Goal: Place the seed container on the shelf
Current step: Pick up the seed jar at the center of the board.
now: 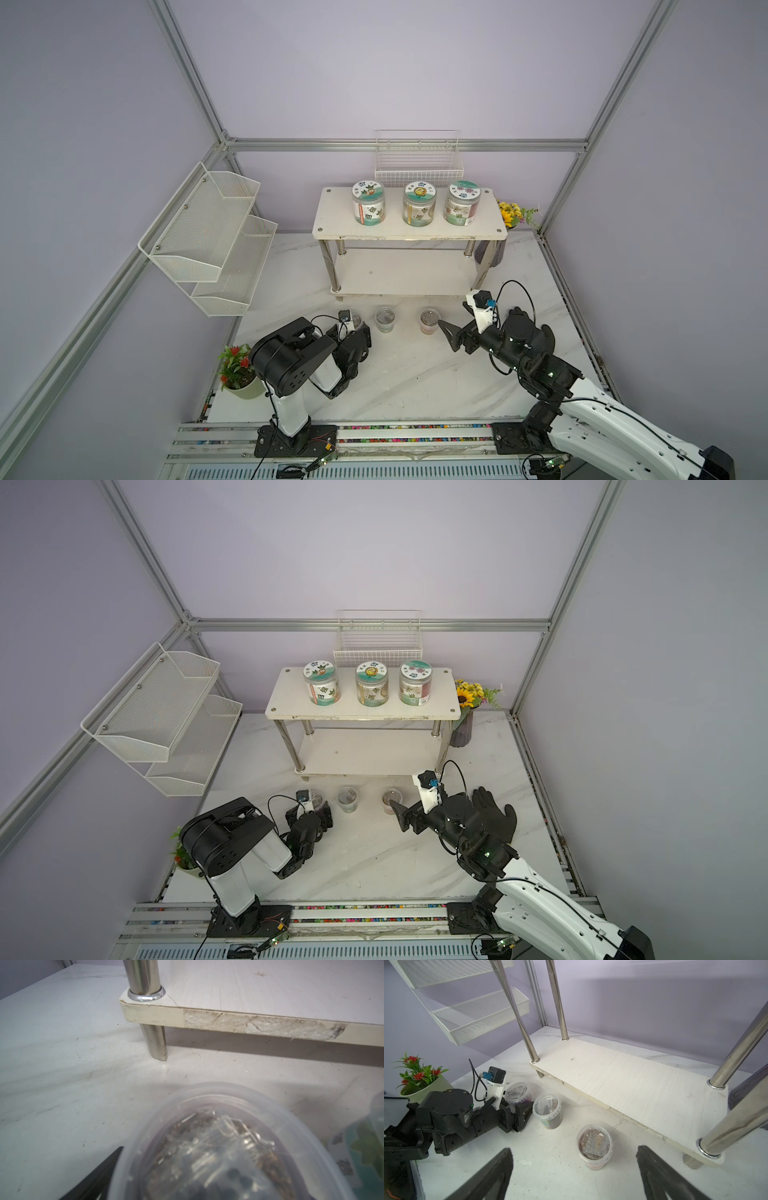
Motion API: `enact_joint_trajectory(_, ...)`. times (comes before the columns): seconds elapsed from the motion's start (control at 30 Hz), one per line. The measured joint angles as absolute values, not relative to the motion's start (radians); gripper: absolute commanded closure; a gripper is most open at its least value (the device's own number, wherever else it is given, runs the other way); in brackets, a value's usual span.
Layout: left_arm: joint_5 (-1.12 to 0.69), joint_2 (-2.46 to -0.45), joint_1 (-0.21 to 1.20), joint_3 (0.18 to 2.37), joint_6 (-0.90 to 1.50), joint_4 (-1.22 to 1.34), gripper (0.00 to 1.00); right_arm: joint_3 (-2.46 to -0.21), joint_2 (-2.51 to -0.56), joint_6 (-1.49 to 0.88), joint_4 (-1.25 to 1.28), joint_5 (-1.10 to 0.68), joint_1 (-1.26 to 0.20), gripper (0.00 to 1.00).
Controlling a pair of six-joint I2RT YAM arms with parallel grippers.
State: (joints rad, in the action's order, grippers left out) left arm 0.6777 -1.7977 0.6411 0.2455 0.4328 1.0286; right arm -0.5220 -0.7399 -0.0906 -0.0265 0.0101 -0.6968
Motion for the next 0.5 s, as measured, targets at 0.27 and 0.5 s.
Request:
enact_joint_trajectory(0.27,0.670,-1.799,0.627,0.256,0.426,1.023,0.19,-0.522,-0.741,-0.087,-0.022,0.010,-0.697,0.04)
enact_joint_trajectory(0.5,0.663,-1.782,0.622,0.256,0.425,1.003,0.26,-0.522,-0.744,-0.086,-0.017,0.010,-0.697,0.04)
